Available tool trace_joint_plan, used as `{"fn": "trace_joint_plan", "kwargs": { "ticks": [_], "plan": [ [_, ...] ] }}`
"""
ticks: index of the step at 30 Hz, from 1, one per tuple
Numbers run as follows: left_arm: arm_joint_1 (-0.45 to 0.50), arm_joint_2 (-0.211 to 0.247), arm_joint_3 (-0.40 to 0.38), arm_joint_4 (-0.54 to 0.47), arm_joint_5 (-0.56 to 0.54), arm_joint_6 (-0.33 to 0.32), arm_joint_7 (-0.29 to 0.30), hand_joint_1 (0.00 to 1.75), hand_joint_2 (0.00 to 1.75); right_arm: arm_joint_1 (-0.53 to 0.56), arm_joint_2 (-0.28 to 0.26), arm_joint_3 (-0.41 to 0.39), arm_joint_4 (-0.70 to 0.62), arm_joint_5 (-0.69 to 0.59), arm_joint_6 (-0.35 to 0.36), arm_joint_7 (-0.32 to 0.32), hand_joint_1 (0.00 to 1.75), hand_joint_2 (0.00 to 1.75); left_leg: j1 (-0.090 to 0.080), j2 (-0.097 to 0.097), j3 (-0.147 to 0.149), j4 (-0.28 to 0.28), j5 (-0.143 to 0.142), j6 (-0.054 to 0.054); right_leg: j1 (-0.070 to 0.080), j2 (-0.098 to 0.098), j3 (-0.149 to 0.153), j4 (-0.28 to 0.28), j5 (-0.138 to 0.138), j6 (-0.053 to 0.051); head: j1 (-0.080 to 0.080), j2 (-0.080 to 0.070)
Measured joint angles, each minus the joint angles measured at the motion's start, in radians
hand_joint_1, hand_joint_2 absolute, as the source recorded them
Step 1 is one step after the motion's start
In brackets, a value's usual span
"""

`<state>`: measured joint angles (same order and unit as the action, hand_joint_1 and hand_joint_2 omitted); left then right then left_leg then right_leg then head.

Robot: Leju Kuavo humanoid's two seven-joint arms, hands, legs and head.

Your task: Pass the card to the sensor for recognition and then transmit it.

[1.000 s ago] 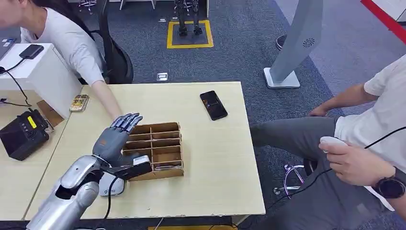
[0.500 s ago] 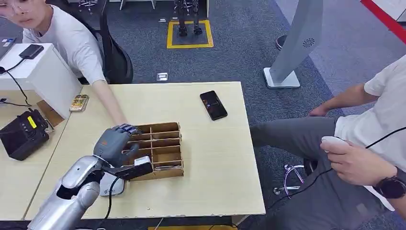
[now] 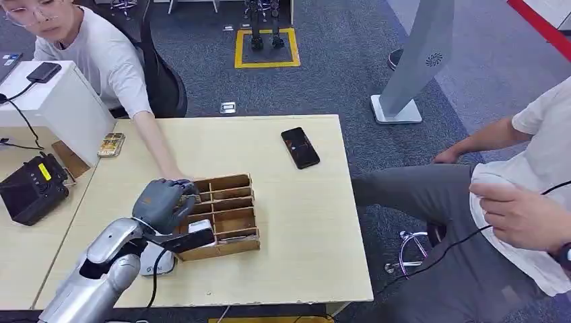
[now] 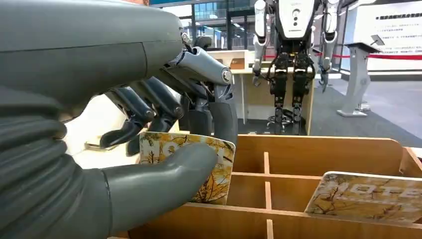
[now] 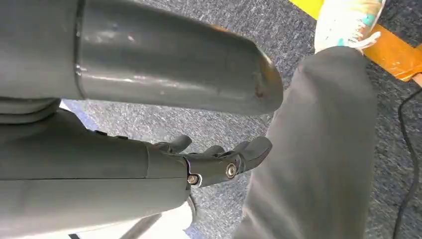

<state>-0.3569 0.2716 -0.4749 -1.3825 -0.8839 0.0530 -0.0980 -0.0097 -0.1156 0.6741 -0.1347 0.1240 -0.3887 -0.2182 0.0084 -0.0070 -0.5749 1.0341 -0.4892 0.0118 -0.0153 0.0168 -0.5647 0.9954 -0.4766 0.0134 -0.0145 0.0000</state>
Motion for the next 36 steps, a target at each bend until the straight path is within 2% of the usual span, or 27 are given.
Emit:
{"fn": "trace_joint_plan", "kwargs": {
  "ticks": [6,10,14,17,20,23,27,30,36],
  "plan": [
    [-0.010,0.000,0.000,0.000,0.009,-0.003,-0.009,1.75,1.75,-0.001,0.000,0.000,0.000,-0.005,-0.001,-0.011,0.00,0.00,0.000,0.000,0.000,0.000,0.000,0.000,0.000,0.000,0.000,0.000,0.000,0.000,0.000,0.000],
    [-0.120,0.028,0.000,-0.009,0.095,-0.052,-0.014,1.75,1.75,-0.001,0.000,0.000,0.000,-0.015,0.001,0.000,0.00,0.00,0.001,-0.002,-0.001,0.000,0.001,0.000,0.001,-0.001,-0.001,0.000,0.000,0.000,0.000,0.000],
    [-0.331,0.067,0.000,-0.021,0.201,-0.140,0.021,1.75,1.75,-0.001,0.000,0.000,0.000,-0.030,0.020,0.033,0.00,0.00,0.002,-0.002,-0.003,0.000,0.003,-0.001,0.002,-0.001,-0.002,0.000,0.002,0.000,-0.001,0.000],
    [-0.557,0.085,0.000,-0.021,0.276,-0.202,0.056,1.75,1.75,-0.002,0.000,0.000,0.002,-0.041,0.032,0.057,0.00,0.00,0.003,-0.004,-0.008,0.001,0.006,-0.001,0.003,-0.002,-0.006,0.000,0.004,-0.001,-0.001,0.000],
    [-0.750,0.093,0.000,-0.021,0.346,-0.278,0.117,1.75,1.75,0.001,-0.001,0.000,0.005,-0.050,0.038,0.073,0.00,0.00,0.002,-0.003,-0.008,0.001,0.005,-0.001,0.002,-0.001,-0.006,0.000,0.004,-0.001,-0.001,0.000],
    [-0.894,0.097,0.000,-0.009,0.398,-0.309,0.166,1.75,1.75,0.001,-0.001,0.000,0.007,-0.059,0.041,0.085,0.00,0.00,0.002,-0.002,-0.010,0.001,0.005,-0.001,0.002,0.000,-0.009,0.000,0.004,-0.001,-0.001,0.000],
    [-1.073,0.097,-0.011,0.066,0.438,-0.353,0.224,1.75,1.75,0.000,-0.001,0.000,0.007,-0.066,0.051,0.100,0.00,0.00,0.002,-0.002,-0.011,0.001,0.005,-0.001,0.002,0.000,-0.010,0.000,0.004,-0.001,0.000,0.000],
    [-1.119,0.097,-0.023,0.112,0.428,-0.334,0.232,1.75,1.75,-0.003,-0.001,0.000,0.007,-0.066,0.051,0.100,0.00,0.00,0.002,-0.002,-0.011,0.001,0.005,-0.001,0.002,0.000,-0.010,0.000,0.004,-0.001,0.000,0.000],
    [-1.139,0.096,-0.050,0.177,0.391,-0.312,0.242,1.75,1.75,-0.007,-0.001,0.000,0.007,-0.064,0.048,0.085,0.00,0.00,0.002,-0.002,-0.010,0.001,0.005,-0.001,0.002,-0.001,-0.010,0.001,0.004,-0.001,0.000,0.000]
  ]
}}
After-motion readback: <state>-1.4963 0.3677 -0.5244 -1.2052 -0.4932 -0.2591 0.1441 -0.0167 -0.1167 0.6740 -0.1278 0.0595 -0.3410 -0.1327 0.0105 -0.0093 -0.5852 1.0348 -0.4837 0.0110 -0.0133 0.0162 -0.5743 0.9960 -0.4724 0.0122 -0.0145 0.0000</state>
